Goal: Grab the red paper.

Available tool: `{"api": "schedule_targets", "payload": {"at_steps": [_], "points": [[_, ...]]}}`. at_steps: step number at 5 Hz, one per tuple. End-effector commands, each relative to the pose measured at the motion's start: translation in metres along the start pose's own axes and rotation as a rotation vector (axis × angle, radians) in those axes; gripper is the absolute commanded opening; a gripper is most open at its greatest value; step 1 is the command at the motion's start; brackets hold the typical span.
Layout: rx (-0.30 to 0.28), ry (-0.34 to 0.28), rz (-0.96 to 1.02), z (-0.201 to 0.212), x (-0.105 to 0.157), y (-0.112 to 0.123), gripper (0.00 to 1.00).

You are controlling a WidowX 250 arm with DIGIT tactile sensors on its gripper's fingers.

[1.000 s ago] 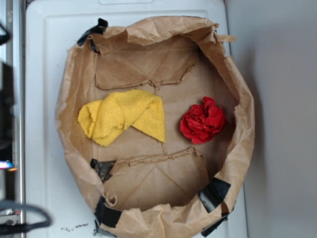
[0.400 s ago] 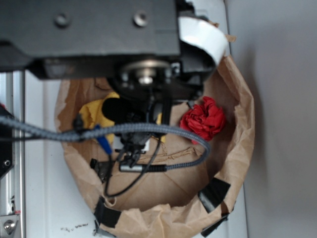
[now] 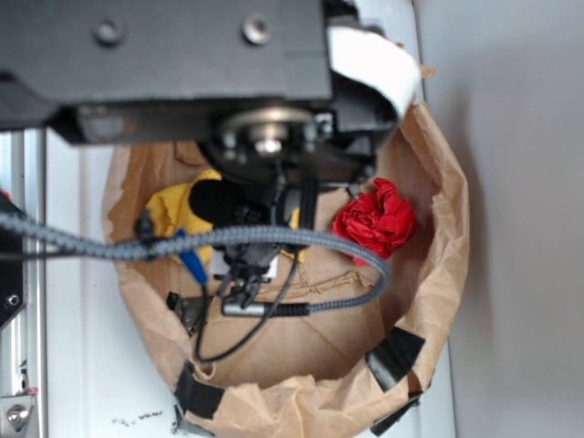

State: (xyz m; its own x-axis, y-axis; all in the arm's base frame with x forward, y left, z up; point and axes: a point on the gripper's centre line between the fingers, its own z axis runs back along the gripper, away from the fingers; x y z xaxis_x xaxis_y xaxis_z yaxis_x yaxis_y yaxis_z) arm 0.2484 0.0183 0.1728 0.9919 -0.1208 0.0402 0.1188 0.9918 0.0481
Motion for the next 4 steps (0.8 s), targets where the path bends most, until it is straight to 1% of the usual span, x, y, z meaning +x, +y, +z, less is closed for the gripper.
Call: {"api": "schedule_targets", "payload": {"at_steps": [1,2,3,4], "points": [[0.006,-0.172,0.010,-0.007,-0.008,0.026,1.00],[-0.022,-0.268,0.022,-0.028,0.000,0.037,1.00],[-0.105,-0.329,0.016,-0.047,0.015,0.039,1.00],[-0.139,-0.359,-0.011,-0.061,0.035,0.035,1.00]]}}
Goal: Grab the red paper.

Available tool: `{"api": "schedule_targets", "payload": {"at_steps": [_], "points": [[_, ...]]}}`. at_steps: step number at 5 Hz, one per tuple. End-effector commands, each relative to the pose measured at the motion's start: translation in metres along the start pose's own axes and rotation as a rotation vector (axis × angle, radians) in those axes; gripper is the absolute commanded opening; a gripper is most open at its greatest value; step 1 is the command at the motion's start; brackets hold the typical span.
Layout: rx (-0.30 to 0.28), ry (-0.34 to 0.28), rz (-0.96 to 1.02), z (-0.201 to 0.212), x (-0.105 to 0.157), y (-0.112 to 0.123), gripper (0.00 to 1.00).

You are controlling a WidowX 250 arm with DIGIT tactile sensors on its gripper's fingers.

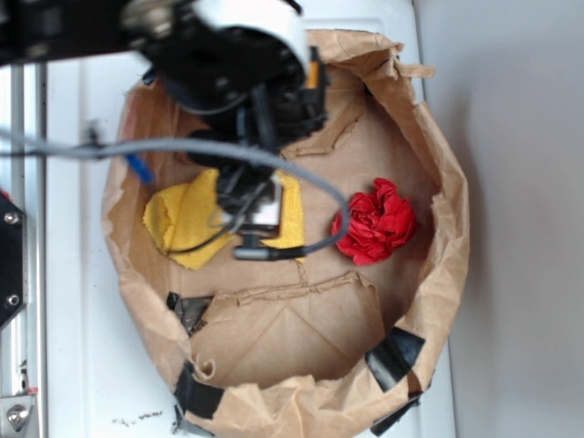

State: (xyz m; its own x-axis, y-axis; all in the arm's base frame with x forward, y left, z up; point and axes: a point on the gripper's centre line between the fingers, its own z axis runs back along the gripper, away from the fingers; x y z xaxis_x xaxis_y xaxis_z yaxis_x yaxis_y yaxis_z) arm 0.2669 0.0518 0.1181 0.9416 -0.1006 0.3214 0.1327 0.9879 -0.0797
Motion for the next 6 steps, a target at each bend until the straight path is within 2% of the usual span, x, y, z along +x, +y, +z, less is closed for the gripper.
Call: {"api": "schedule_targets", "payload": {"at_steps": [1,3,5,6], "points": [[-0.023,-0.067,-0.029,-0.027,0.033,-0.008,1.00],[0.009,-0.079,-0.038,-0.059,0.055,-0.035,1.00],[0.027,-0.045,-0.015,-0.081,0.070,-0.049,1.00],[0.061,-0.042,-0.004,-0.097,0.084,-0.053,1.00]]}}
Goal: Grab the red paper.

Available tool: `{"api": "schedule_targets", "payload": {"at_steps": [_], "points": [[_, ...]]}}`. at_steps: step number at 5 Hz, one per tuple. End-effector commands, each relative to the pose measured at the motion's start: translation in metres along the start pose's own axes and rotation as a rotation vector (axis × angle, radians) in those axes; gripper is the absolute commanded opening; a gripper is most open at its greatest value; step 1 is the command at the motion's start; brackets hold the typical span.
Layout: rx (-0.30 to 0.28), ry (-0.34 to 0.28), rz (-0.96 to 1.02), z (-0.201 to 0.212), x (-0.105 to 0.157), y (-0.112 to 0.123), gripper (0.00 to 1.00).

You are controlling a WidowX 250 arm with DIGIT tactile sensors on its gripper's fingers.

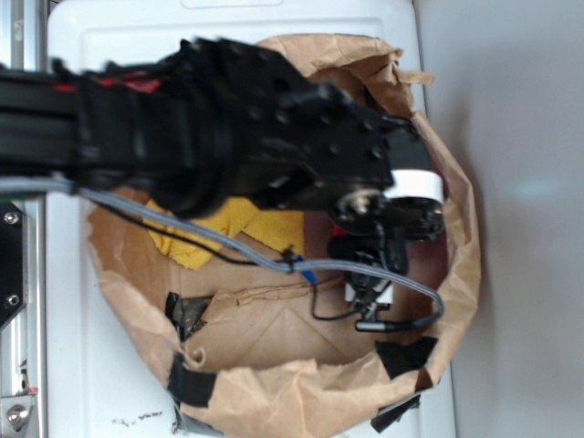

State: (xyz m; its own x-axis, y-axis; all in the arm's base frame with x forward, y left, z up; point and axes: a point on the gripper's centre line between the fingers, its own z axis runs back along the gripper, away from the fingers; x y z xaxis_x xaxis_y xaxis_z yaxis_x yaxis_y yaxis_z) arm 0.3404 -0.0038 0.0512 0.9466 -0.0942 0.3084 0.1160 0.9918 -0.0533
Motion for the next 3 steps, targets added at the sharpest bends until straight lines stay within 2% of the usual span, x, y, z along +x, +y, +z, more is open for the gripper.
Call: {"api": "schedule_targets", "payload": {"at_steps": [1,2,3], "points": [[0.059,-0.084,-0.026,-0.012,0.040,-0.015,1.00],[0.135,-0.142,-0.007,-0.023,0.043,-0.016,0.13],[0.113,-0.154,0.000,-0.014,0.047,-0.009,0.00]]}}
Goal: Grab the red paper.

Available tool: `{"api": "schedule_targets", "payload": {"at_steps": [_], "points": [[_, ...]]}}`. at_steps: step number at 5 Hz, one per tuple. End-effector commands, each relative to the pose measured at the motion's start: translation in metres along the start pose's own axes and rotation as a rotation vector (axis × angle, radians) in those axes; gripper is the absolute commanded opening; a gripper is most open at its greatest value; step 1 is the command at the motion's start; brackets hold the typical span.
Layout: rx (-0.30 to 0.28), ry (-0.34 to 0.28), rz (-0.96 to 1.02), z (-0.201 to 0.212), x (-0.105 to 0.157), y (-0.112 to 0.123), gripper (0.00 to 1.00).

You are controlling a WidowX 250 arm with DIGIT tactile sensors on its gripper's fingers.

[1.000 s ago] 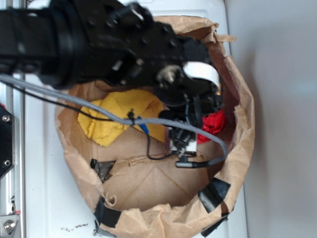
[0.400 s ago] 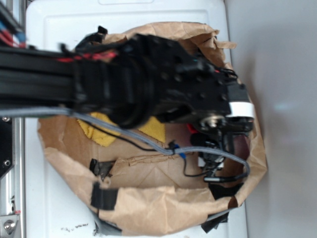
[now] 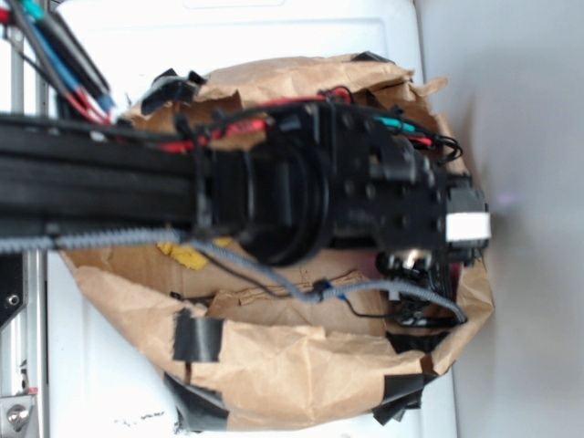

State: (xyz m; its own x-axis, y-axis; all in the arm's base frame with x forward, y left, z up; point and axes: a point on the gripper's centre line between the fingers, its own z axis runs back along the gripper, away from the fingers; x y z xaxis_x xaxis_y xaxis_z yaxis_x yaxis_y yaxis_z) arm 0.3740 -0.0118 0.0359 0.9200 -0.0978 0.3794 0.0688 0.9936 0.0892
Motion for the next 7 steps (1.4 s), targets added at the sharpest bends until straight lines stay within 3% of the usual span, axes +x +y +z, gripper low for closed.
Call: {"api": "schedule_targets", "payload": {"at_steps": [1,2,3,5,6,7], "points": [[-0.072,-0.105,0.019,0.028,0.017,0.004,0.00],[-0.126,-0.132,0.006,0.055,0.012,0.013,0.00],[-0.233,-0.113,-0.009,0.095,0.007,0.028,0.00],[-0.386,0.019,-0.065,0.166,-0.003,0.058,0.00],[-0.411,0.091,-0.100,0.180,-0.003,0.065,0.00],[-0.383,0.084,-0.145,0.190,-0.011,0.063,0.00]]}}
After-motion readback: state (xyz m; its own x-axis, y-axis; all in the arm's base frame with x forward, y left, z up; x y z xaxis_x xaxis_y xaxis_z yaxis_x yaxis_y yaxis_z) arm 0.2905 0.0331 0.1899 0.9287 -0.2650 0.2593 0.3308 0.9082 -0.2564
